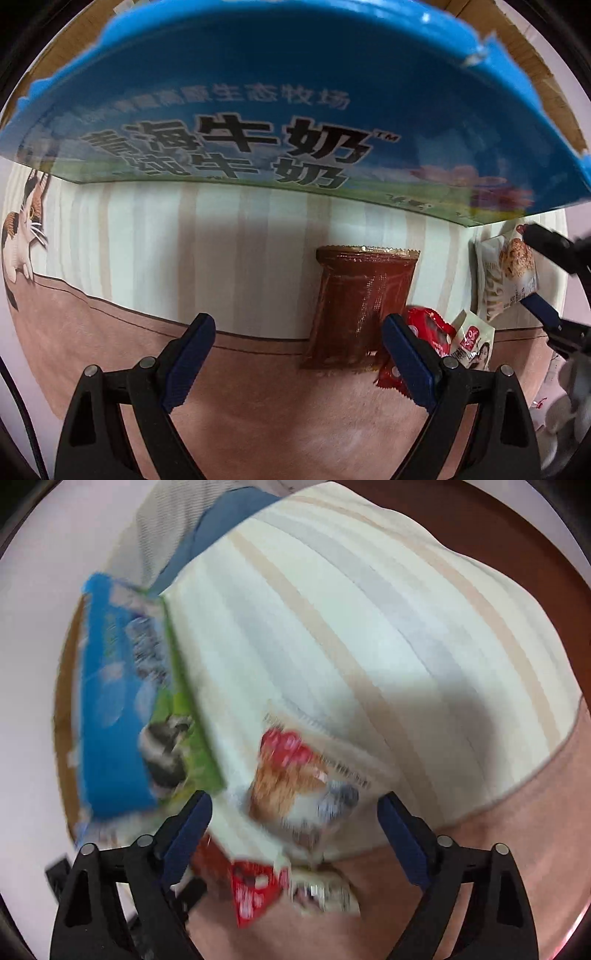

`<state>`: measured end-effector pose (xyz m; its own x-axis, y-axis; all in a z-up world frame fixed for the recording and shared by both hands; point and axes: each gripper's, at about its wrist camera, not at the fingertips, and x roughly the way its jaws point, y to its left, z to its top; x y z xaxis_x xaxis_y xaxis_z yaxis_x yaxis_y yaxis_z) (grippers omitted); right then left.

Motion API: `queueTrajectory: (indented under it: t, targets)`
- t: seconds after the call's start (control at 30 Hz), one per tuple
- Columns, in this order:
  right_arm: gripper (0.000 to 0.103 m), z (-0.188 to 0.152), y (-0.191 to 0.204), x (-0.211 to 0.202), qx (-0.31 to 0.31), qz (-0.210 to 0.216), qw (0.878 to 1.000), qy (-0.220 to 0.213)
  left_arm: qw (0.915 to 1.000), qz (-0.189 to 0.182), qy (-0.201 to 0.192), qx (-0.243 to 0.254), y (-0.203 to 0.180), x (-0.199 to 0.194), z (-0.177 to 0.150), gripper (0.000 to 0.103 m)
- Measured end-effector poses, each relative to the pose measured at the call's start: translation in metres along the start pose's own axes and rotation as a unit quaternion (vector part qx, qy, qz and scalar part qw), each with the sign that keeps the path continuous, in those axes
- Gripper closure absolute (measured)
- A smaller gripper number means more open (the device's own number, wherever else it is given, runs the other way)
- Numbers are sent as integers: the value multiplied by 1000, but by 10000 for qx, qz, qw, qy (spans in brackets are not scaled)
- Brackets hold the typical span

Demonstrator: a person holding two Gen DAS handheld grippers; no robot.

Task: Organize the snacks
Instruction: 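Grasp the brown packet with left tool while right tool grasps oat cookie packet, then carry the brown packet and oat cookie packet into the box and open both tools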

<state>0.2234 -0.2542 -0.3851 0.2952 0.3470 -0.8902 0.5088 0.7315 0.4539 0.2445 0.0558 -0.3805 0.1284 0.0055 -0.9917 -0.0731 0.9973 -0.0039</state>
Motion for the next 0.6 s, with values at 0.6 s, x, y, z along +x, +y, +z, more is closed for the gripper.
queueTrajectory:
  t: [0.6]
  targets:
    - [37,-7,20,29,-2108,-1618,9630,444,9973,-265,17,684,-33,24,-14,49]
